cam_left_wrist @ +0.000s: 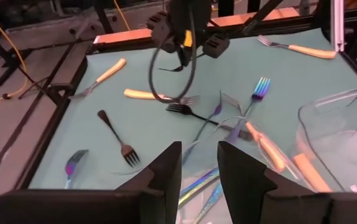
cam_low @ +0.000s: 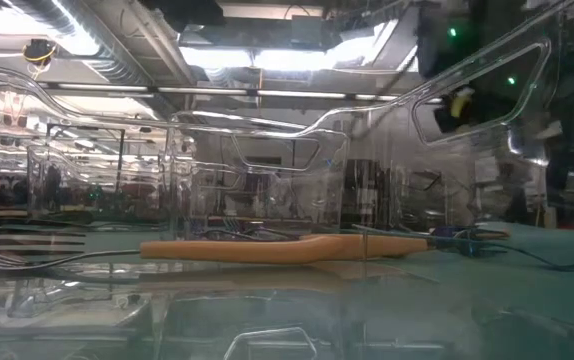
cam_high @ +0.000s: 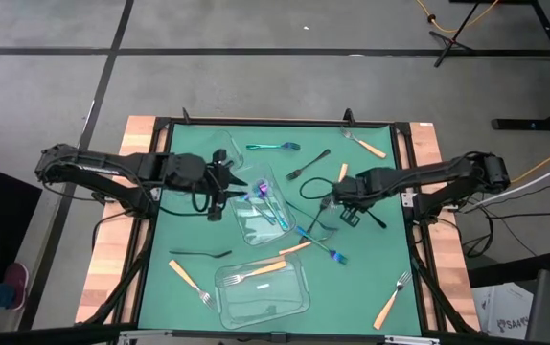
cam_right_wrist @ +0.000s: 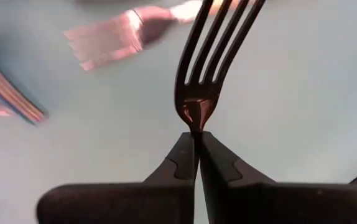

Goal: Sort silverware by color (type)
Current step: Put the black fork into the top transparent bin

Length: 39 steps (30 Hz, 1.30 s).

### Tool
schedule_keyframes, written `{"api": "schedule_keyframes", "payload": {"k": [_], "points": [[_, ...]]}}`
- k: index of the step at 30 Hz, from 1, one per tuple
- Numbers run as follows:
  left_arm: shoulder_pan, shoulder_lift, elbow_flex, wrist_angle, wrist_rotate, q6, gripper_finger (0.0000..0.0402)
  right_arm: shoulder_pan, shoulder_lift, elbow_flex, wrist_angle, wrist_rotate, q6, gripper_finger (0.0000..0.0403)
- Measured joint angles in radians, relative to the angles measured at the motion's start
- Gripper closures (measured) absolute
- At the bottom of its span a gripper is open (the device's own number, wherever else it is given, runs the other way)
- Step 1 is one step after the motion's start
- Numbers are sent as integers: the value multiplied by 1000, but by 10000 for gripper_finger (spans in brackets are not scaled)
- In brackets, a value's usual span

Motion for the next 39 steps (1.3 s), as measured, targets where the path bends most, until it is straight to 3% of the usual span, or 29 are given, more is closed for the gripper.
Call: {"api": "schedule_keyframes", "payload": {"k": [7, 15, 31, 39], "points": [[-23, 1, 0, -20, -3, -81, 304, 0, -1, 147, 26, 91, -162, 403], [-22, 1, 0, -19, -6, -281, 304, 0, -1, 282, 186, 154, -466, 403], [-21, 6, 0, -11, -3, -781, 304, 12, 65, 293, 575, 154, -1171, 403], [31, 16, 0, 2, 1, -1007, 304, 111, 135, 292, 689, 269, -1471, 403]]}}
